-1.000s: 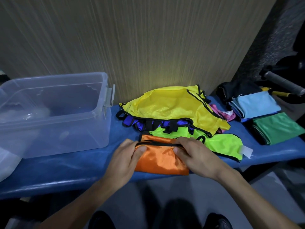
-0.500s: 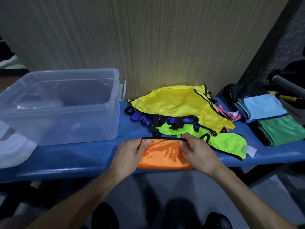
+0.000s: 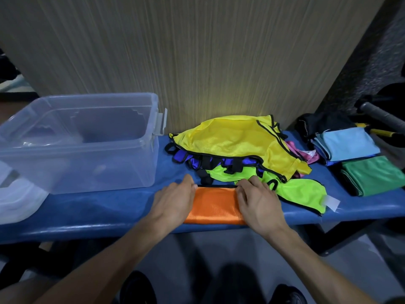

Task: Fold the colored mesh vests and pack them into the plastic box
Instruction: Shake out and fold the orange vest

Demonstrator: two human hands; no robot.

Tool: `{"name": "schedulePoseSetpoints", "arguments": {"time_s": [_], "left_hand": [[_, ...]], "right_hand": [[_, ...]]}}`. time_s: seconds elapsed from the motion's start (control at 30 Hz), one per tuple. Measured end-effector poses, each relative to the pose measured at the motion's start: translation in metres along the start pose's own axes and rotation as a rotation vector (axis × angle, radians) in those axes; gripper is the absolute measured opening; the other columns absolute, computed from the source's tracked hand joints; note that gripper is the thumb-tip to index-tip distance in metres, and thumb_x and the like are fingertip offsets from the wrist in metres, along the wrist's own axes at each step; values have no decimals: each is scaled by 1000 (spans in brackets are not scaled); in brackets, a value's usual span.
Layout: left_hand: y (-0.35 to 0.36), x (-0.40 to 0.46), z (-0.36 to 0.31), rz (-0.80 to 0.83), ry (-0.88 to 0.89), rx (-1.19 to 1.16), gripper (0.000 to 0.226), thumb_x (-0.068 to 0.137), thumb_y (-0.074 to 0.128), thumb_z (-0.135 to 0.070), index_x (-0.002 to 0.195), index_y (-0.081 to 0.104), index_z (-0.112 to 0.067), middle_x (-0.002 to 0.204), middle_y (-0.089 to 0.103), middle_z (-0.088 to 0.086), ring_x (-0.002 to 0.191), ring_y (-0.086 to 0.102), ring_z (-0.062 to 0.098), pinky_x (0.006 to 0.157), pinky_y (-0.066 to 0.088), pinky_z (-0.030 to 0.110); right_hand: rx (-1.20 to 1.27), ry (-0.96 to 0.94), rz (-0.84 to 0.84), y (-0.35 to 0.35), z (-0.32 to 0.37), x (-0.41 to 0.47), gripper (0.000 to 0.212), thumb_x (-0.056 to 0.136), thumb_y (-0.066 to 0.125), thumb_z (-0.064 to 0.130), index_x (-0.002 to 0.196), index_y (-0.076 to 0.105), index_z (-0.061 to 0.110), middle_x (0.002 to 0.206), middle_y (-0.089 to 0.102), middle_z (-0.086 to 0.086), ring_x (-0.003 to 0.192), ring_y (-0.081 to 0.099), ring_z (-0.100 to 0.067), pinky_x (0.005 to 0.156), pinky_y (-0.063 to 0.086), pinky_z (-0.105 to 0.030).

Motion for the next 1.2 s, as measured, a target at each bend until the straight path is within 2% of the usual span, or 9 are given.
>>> {"name": "schedulePoseSetpoints", "arguments": {"time_s": [0.17,0.3,0.37,0.43,0.6,0.73,0.87,0.97,1.2], "left_hand": [[-6,3,-6,-134,67,173,21,108,37,-34,116,51,-21,102,61,0,94,57,26,75,49,41],[-12,-11,-38,-303,427,93,36,104,50,-38,135,58,-23,136,50,-1,121,49,25,93,49,41],[13,-22,-48,-67,542,91,61,104,34,-60,156,35,-28,161,30,-7,145,28,19,120,25,38],[35,-30,-44,63,567,183,80,98,33,-70,163,9,-29,170,5,-8,155,6,16,125,-5,32],[39,-26,-34,34,585,143,73,99,29,-60,163,9,-32,171,3,-7,157,8,14,126,-2,32],[36,-21,-31,1,578,71,68,99,36,-58,160,27,-31,168,22,-5,151,29,16,125,14,37],[27,-16,-25,46,551,-21,70,96,52,-35,160,25,-36,167,17,-12,151,22,9,124,2,28],[33,-12,-9,149,497,-93,82,93,58,-20,158,14,-45,165,9,-25,154,11,5,127,13,29],[18,-7,7,57,438,-321,76,83,68,-21,150,41,-46,152,41,-30,140,37,-8,116,34,22]], "right_hand": [[-34,2,-51,0,1,6,32,105,36,36,112,62,21,106,60,1,100,58,-25,85,45,-42],[-120,26,-16,6,0,13,33,105,34,36,107,59,16,107,61,-2,102,58,-29,87,44,-45],[-138,26,-11,7,1,15,33,105,33,36,108,58,15,109,61,-3,104,58,-31,89,44,-47],[-140,10,-24,8,1,16,33,106,35,37,111,58,15,112,59,-3,105,58,-31,89,45,-47],[-87,-289,-170,-13,22,5,40,104,40,50,118,62,21,118,55,2,105,54,-24,88,45,-45],[-215,-528,49,12,29,-19,73,93,39,75,143,51,23,143,53,6,134,45,-22,113,32,-48],[-292,-549,64,16,20,-18,71,89,45,55,151,44,21,152,50,4,141,44,-24,118,26,-48],[-224,-568,79,8,21,-14,65,86,54,42,148,47,24,147,55,6,136,50,-20,115,35,-44],[-2,-526,73,-15,20,-6,57,90,68,26,144,50,28,139,61,6,127,54,-16,108,21,-18]]}}
Point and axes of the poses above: each hand's wrist, its own x-axis towards the middle knuckle, its own y-axis out of the palm, z = x × y, the point moved 10 cm from there along x, towards the middle knuckle
